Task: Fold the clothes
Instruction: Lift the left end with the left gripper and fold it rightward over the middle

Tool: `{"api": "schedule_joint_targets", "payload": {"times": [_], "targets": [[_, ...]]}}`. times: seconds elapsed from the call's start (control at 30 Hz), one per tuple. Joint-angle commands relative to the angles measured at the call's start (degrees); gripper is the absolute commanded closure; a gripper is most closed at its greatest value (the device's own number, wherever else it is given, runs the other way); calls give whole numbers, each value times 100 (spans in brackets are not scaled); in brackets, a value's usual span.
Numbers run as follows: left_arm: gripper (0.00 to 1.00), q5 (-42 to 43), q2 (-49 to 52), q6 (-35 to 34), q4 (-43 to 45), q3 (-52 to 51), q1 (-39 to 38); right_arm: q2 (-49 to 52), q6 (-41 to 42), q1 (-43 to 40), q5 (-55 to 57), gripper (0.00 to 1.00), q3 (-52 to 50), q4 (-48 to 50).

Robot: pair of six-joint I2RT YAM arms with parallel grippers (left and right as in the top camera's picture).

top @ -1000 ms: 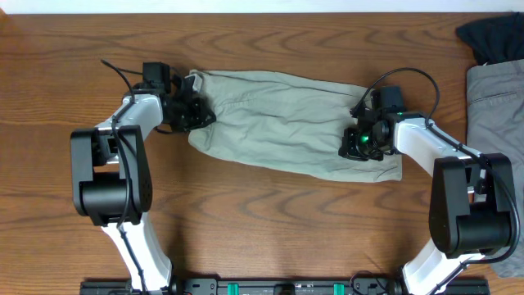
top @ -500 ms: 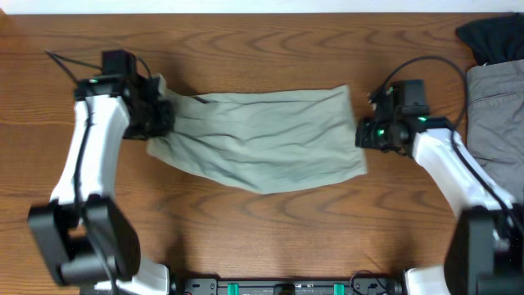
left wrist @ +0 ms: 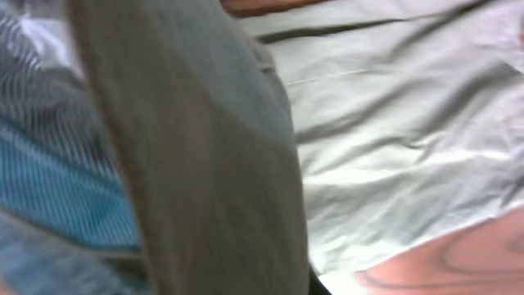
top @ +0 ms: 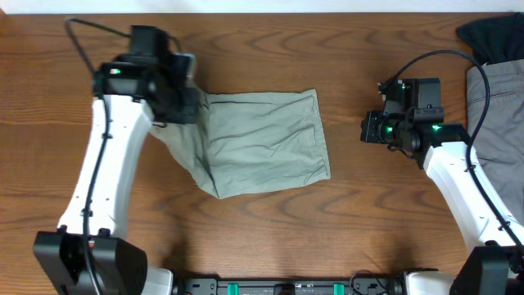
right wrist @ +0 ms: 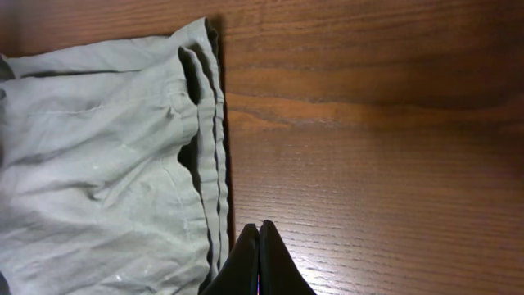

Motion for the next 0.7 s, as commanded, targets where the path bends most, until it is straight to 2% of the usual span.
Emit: {"api": "schedule_joint_targets", "payload": {"times": [0.0,0.4,0.5,0.67], "targets": [[94,-20,11,-278,103,76,-313,-48,68,-57,35,99,7,-17],[94,-146,17,-1008,809,76,-1950,4,223,-55,111,99,4,-116],[94,-468,17,-1113,796,74,-2116,155,369,-55,208,99,-9,-136],[94,-525,17,-1110,787,74,-2135,852,367,-57,452,99,-9,-59]]}}
